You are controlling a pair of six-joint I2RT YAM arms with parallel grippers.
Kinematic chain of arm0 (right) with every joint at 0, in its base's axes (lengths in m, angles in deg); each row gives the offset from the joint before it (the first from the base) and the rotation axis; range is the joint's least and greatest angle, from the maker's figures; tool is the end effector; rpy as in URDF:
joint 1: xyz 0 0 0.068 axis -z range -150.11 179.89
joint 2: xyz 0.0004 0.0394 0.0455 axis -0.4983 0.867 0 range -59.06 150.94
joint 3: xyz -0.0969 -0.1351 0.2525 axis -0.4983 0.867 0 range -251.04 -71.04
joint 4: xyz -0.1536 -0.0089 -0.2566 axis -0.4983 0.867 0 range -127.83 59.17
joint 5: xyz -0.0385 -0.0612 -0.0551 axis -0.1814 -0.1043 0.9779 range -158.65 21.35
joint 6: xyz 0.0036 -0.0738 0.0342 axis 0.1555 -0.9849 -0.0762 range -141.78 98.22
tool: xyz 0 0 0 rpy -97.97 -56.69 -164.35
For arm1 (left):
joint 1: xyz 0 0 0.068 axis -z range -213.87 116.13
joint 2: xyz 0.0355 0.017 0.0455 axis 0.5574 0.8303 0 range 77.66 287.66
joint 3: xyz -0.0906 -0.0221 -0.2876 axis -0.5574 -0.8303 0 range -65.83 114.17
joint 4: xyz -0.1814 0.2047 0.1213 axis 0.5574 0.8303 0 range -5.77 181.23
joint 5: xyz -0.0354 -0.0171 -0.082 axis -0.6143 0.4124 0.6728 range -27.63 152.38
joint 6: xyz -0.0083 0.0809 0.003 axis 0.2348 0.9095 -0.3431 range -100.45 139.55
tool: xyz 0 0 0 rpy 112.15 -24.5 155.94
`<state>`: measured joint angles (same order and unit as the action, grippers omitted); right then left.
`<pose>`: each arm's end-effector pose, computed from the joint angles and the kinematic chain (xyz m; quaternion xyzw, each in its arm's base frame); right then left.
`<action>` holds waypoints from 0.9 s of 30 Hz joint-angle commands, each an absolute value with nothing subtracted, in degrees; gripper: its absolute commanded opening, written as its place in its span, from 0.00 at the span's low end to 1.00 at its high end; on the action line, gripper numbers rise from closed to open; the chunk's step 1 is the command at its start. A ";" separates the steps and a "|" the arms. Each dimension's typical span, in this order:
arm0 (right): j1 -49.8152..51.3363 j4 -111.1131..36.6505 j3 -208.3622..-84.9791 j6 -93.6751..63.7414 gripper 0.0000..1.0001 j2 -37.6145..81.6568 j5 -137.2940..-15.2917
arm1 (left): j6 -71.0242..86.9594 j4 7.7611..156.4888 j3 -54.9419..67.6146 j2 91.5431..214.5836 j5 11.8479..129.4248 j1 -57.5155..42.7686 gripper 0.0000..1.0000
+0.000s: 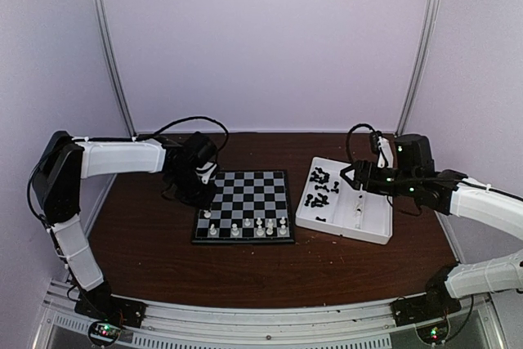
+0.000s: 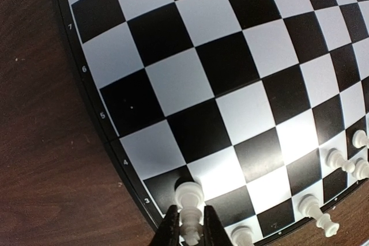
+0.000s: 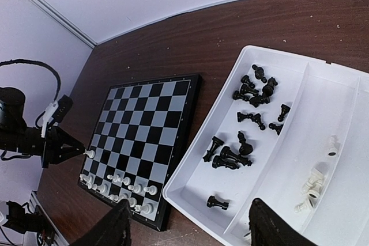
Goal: Set up the chess pieces on the board
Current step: Pick up the chess piece from the chessboard.
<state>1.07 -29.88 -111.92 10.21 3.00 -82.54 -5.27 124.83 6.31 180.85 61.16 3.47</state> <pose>0.2493 0.1566 0.2573 -0.0375 0.8572 0.3444 0.3810 0.3250 -0.2462 0.1673 0.1060 0.9814 -0.0734 0.1420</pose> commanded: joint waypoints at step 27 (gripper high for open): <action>2.55 -31.86 -110.70 11.47 0.69 2.12 -83.48 | -2.96 127.19 17.37 176.79 70.62 16.47 0.13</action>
<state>2.07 -30.32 -111.40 11.19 3.00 -82.87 -3.89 127.82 16.25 176.05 69.14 15.12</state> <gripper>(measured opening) 0.690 0.138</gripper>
